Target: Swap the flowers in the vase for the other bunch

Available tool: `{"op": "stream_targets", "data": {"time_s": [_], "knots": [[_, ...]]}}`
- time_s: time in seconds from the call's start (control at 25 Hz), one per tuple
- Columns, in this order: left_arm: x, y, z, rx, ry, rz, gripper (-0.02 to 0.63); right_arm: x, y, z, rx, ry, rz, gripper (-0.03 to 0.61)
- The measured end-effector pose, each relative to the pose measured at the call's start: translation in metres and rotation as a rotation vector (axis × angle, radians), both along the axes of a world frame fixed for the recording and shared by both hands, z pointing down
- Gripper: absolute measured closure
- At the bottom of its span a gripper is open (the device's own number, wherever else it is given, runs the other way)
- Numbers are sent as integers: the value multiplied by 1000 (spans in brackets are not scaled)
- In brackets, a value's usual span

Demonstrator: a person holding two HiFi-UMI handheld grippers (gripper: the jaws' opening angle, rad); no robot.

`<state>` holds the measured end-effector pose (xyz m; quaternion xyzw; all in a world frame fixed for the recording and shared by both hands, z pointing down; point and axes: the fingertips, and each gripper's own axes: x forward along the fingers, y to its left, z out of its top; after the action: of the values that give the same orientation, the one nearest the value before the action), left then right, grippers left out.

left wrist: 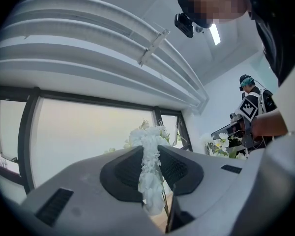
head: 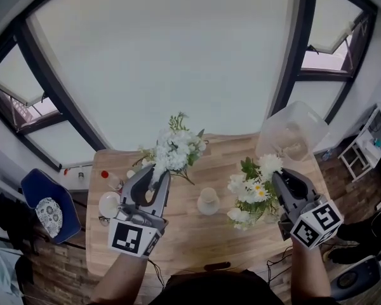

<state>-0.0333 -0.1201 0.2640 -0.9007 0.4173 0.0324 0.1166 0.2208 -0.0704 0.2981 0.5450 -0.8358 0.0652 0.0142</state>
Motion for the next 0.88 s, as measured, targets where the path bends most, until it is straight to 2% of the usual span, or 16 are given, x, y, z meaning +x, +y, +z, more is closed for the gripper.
{"op": "stream_targets", "data": {"time_s": [0.32,0.44,0.68,0.88], "knots": [[8,3,-10,-6,21,39,529,2,3,3,11,15,25,514],[14,4,-9,-48,35,55,529,3,4,6,7,6,31,514],[28,4,2,-78,19,71,529,9,5,13,-7,19,41,515],[34,3,13,-66,1,82,529,10,5,23,-26,50,53,514]]}}
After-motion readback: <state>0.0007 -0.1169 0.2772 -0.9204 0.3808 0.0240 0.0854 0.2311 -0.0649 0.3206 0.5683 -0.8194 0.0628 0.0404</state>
